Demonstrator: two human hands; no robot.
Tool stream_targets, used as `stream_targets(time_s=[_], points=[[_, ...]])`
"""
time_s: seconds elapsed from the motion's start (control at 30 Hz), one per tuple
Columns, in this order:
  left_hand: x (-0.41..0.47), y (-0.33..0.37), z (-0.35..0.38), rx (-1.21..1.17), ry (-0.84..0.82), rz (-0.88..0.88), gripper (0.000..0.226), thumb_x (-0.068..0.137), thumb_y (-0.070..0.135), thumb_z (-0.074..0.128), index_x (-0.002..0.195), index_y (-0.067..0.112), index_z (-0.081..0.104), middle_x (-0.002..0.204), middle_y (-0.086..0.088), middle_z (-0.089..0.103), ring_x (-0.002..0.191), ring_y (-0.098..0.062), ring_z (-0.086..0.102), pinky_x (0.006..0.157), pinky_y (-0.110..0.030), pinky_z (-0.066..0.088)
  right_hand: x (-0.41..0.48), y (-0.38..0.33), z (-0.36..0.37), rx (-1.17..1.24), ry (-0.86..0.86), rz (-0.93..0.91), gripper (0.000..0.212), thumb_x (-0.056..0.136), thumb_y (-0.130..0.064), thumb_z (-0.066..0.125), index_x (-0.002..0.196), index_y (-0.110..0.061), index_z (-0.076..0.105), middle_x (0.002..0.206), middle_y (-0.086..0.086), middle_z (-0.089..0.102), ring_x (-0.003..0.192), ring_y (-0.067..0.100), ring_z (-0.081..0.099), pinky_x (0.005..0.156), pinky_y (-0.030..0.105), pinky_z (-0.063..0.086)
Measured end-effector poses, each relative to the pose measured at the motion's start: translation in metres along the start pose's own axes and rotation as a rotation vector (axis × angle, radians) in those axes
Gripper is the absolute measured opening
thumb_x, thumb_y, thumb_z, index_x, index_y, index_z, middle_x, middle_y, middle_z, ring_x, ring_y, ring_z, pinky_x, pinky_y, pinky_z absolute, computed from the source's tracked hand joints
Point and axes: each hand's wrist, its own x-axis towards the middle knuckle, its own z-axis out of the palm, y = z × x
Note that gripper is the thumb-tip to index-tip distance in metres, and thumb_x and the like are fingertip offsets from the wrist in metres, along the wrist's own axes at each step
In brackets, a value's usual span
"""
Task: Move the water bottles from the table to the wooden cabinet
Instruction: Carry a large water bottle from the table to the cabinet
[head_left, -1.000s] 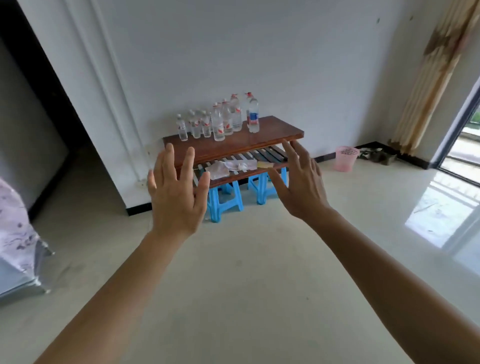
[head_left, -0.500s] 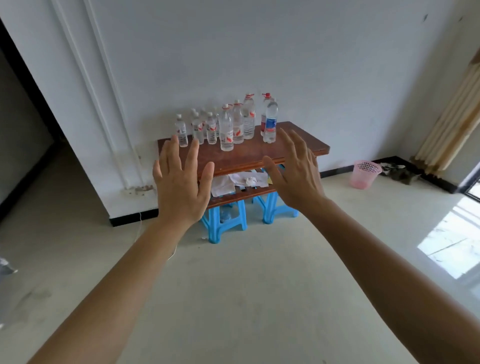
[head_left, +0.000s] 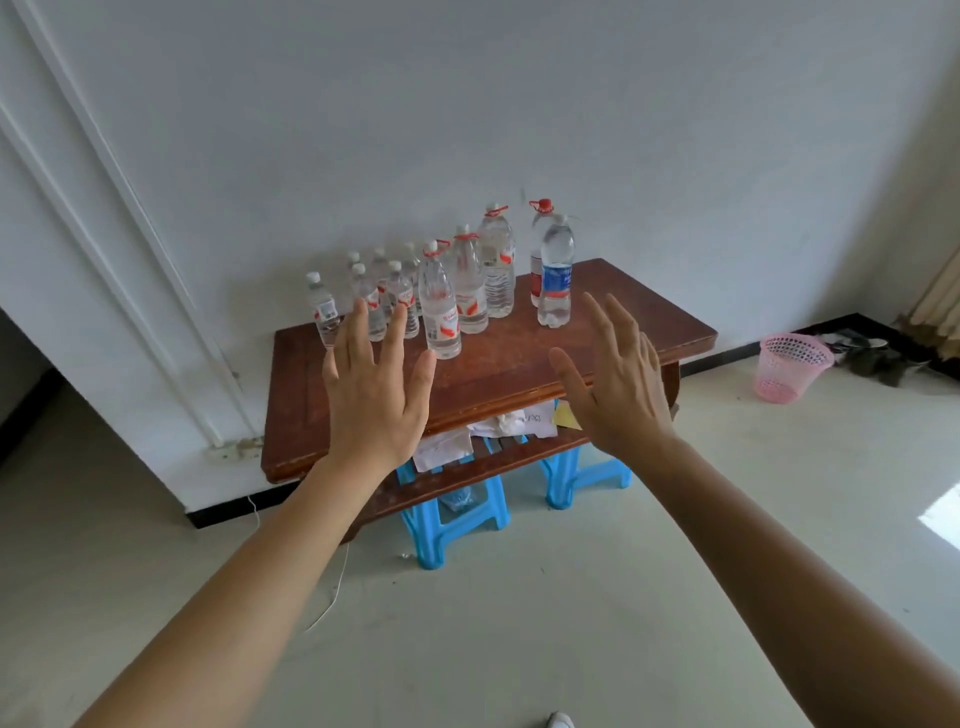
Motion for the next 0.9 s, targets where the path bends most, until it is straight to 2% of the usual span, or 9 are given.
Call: stream_targets(time_s=[0.2, 0.4, 0.5, 0.57, 0.7, 0.9], points=[[0.099, -0.019, 0.059, 0.03, 0.014, -0.022, 0.063, 0.104, 0.056, 0.024, 0.158, 0.024, 0.028, 0.167, -0.015, 0.012, 0.154, -0.032, 0.01, 0.12, -0.06, 0.019, 0.137, 0.026, 0.058, 0.066, -0.051, -0.014, 0.078, 0.097, -0.075, 0.013, 0.16, -0.031, 0.012, 0.169, 0.006, 0.016, 0.154, 0.03, 0.022, 0.125, 0.057, 0.018], [0.181, -0.067, 0.121, 0.046, -0.002, -0.103, 0.065, 0.104, 0.057, 0.021, 0.157, 0.021, 0.03, 0.165, -0.017, 0.017, 0.153, -0.033, 0.013, 0.12, -0.06, 0.021, 0.249, 0.038, 0.136, 0.094, -0.12, -0.054, 0.067, 0.105, -0.06, 0.029, 0.162, -0.028, 0.011, 0.17, 0.005, 0.013, 0.155, 0.028, 0.02, 0.126, 0.054, 0.016], [0.213, -0.091, 0.153, 0.025, -0.025, -0.128, 0.067, 0.103, 0.06, 0.019, 0.157, 0.021, 0.031, 0.165, -0.017, 0.018, 0.153, -0.033, 0.013, 0.121, -0.059, 0.02, 0.281, 0.053, 0.176, 0.076, -0.128, -0.065, 0.064, 0.106, -0.057, 0.033, 0.161, -0.032, 0.011, 0.168, 0.003, 0.017, 0.151, 0.03, 0.028, 0.122, 0.06, 0.026], [0.241, -0.111, 0.18, -0.005, -0.052, -0.119, 0.068, 0.102, 0.061, 0.018, 0.157, 0.022, 0.029, 0.165, -0.017, 0.017, 0.153, -0.033, 0.013, 0.122, -0.057, 0.018, 0.304, 0.064, 0.204, 0.084, -0.129, -0.023, 0.067, 0.105, -0.046, 0.042, 0.161, -0.03, 0.011, 0.168, 0.004, 0.018, 0.15, 0.03, 0.031, 0.12, 0.059, 0.029], [0.289, -0.15, 0.234, -0.071, -0.088, -0.083, 0.066, 0.103, 0.058, 0.023, 0.158, 0.021, 0.027, 0.165, -0.017, 0.018, 0.153, -0.031, 0.013, 0.121, -0.058, 0.021, 0.341, 0.075, 0.252, 0.109, -0.179, 0.059, 0.085, 0.09, -0.023, 0.056, 0.163, -0.026, 0.011, 0.168, 0.007, 0.019, 0.152, 0.029, 0.026, 0.121, 0.055, 0.027], [0.347, -0.206, 0.309, -0.204, -0.208, -0.103, 0.073, 0.101, 0.064, 0.018, 0.161, 0.022, 0.012, 0.169, -0.008, 0.01, 0.156, -0.022, 0.005, 0.123, -0.055, 0.016, 0.385, 0.088, 0.338, 0.075, -0.252, 0.251, 0.089, 0.087, -0.017, 0.061, 0.162, -0.021, 0.013, 0.166, 0.008, 0.021, 0.149, 0.031, 0.031, 0.119, 0.052, 0.031]])
